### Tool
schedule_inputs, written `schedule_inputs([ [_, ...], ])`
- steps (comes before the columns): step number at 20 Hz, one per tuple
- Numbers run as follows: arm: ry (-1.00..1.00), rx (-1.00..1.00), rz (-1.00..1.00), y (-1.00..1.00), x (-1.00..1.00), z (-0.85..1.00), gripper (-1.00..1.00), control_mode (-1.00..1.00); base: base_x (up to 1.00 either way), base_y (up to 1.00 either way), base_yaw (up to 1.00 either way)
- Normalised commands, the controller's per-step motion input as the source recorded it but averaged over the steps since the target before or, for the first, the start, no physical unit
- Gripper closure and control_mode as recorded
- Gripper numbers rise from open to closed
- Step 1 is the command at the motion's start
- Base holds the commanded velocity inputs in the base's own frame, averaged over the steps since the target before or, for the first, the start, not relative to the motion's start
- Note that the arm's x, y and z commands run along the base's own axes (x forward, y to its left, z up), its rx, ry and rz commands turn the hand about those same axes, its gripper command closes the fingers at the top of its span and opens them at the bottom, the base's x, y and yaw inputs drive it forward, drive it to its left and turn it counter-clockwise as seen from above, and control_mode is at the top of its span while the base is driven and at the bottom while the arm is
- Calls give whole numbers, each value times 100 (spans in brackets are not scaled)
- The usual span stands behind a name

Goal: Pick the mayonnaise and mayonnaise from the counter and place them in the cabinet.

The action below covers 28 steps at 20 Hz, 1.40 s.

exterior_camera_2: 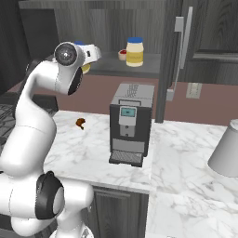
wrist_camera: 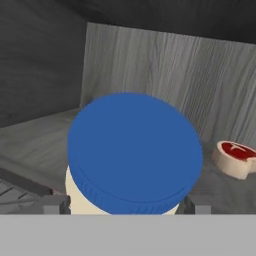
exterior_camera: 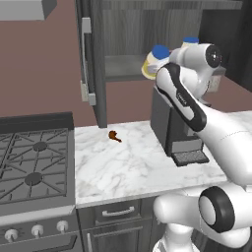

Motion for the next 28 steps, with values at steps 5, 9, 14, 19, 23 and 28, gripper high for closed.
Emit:
schedule_inputs([
  [5, 4, 0, 4, 1, 23, -1, 100, -100, 0, 0, 0],
  [9, 5, -2, 3, 1, 26, 0, 100, -100, 0, 0, 0],
  [14, 1, 0, 0, 2, 22, 0, 100, -100, 0, 0, 0],
  [19, 0, 0, 0, 1, 19, 0, 100, -100, 0, 0, 0],
  [23, 0, 0, 0, 1, 17, -1, 100, -100, 0, 0, 0],
  [28, 0, 0, 0, 0, 22, -5, 100, -100, 0, 0, 0],
])
